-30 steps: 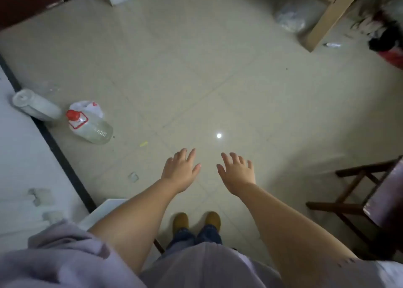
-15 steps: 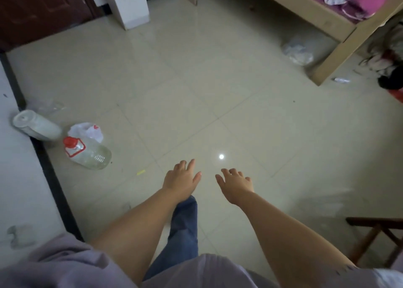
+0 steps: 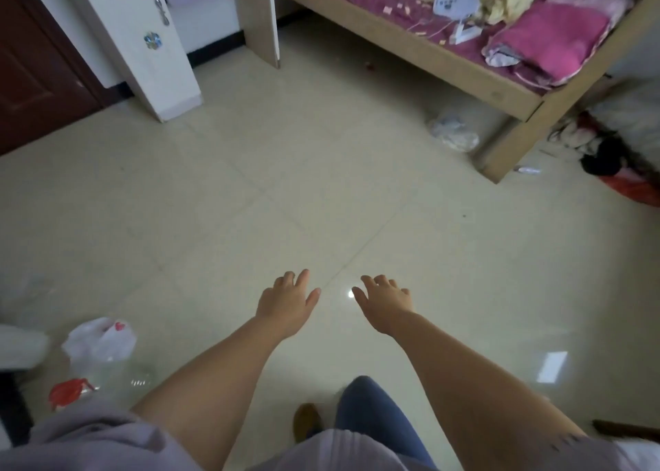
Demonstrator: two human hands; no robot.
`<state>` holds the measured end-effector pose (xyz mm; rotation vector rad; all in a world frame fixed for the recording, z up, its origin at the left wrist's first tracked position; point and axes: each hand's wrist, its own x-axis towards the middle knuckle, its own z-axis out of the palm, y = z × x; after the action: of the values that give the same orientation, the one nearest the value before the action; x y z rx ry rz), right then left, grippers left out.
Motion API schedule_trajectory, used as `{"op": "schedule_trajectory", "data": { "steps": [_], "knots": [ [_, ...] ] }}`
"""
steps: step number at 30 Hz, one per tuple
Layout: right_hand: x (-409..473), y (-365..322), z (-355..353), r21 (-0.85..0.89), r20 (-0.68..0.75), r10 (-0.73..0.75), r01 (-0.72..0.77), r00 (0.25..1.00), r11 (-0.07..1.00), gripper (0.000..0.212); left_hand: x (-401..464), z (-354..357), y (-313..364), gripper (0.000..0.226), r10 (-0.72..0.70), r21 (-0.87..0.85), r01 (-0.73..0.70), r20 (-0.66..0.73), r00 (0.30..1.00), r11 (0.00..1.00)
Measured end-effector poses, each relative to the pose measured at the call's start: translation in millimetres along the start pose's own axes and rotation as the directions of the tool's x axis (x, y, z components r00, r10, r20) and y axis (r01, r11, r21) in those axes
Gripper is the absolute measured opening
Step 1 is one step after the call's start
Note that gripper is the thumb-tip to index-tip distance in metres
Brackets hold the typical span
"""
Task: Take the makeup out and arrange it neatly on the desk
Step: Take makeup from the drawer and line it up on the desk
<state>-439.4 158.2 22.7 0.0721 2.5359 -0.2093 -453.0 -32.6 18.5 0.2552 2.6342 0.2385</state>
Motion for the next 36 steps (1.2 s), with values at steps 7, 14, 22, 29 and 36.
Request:
{"op": "schedule_trajectory", "data": {
  "steps": [7,14,22,29,36],
  "knots": [
    [123.0,-1.5,-86.8,-0.021,-0.039,-0.036,0.035,0.999,0.999,0.051,132.5,-59.4,-5.4,0.054,-0.011,0.008,0.011,-0.038,0.999,1.000],
    [262.8,11.3,-195.0,-0.097,-0.055,-0.119,0.114,0.991,0.989,0.051,276.4,-139.6,2.2,0.062,-0.049,0.031,0.054,-0.146,0.988,0.998],
    [408.4,-6.6,-287.0,-0.162,-0.107,-0.222,0.203,0.969,0.966,0.051,417.0,-214.5,-13.6,0.053,-0.110,0.051,0.122,-0.184,0.977,0.991],
    [569.2,-44.7,-379.2,-0.172,-0.102,-0.221,0.201,0.970,0.964,0.052,573.0,-295.1,-68.8,0.060,-0.131,0.063,0.145,-0.189,0.973,0.987],
    [700.8,-85.0,-485.5,-0.153,-0.120,-0.220,0.201,0.968,0.968,0.051,710.0,-397.3,-112.3,0.053,-0.124,0.039,0.133,-0.178,0.976,0.990]
  ]
}}
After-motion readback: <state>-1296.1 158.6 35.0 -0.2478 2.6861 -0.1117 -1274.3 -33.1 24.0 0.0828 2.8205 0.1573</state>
